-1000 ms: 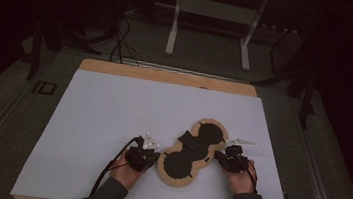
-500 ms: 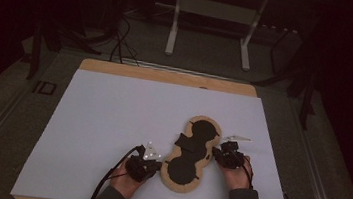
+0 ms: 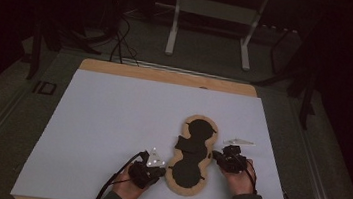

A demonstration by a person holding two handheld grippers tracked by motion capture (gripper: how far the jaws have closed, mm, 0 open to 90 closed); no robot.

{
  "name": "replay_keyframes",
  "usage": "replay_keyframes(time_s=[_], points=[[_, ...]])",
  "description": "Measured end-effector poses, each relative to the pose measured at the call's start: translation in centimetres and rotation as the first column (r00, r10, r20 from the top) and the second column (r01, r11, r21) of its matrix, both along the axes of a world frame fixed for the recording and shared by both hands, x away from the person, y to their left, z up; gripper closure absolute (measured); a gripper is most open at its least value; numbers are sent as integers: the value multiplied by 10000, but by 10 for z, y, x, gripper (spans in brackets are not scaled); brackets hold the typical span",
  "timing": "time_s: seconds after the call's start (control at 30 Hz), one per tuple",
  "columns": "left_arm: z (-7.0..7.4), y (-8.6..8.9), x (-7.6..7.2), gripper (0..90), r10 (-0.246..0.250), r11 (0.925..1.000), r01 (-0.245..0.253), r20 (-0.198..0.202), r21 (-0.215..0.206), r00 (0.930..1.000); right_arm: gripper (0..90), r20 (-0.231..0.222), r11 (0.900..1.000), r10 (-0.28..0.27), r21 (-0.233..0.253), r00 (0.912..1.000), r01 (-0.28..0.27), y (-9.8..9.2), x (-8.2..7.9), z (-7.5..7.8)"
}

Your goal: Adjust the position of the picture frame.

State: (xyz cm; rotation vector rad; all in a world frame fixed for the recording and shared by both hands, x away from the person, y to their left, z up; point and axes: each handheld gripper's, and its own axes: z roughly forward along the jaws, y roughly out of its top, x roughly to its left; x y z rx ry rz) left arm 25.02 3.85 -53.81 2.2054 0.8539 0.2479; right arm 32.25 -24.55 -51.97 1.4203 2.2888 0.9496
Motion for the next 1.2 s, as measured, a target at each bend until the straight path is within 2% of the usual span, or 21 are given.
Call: replay_keyframes(time_s=[0.13, 0.3, 0.5, 0.57, 0.73, 0.87, 1.0, 1.2], points=[[0, -7, -3, 900, -216, 9998, 216, 29, 21, 9998, 900, -113, 9999, 51, -123, 9999, -52, -3, -6, 1], [0, -11, -5, 900, -312, 9995, 311, 58, 56, 9995, 900, -465, 9996, -249, -120, 9986, 244, -3, 0, -6], [0, -17, -11, 900, -695, 9976, 694, 83, 81, 9975, 900, -333, 9996, -277, -108, 9991, 274, 7, 12, -7], [0, -19, -13, 900, -741, 9972, 740, 98, 74, 9972, 900, -358, 9996, -271, -25, 9990, 270, 13, 18, -7], [0, -20, -14, 900, -807, 9967, 807, 95, 54, 9967, 900, -364, 9998, -79, -167, 9993, 73, 23, 27, -6], [-1, -22, -16, 900, -843, 9964, 841, 217, 126, 9962, 900, -305, 10000, -40, -6, 9995, 40, 26, 31, -7], [-1, -22, -16, 900, -825, 9966, 824, 214, 74, 9964, 900, -293, 9999, 108, -88, 9995, -111, 26, 29, -7], [-1, -26, -18, 900, -820, 9966, 820, 223, 4, 9964, 900, -471, 9993, 376, -68, 9982, -379, 21, 19, -6]])
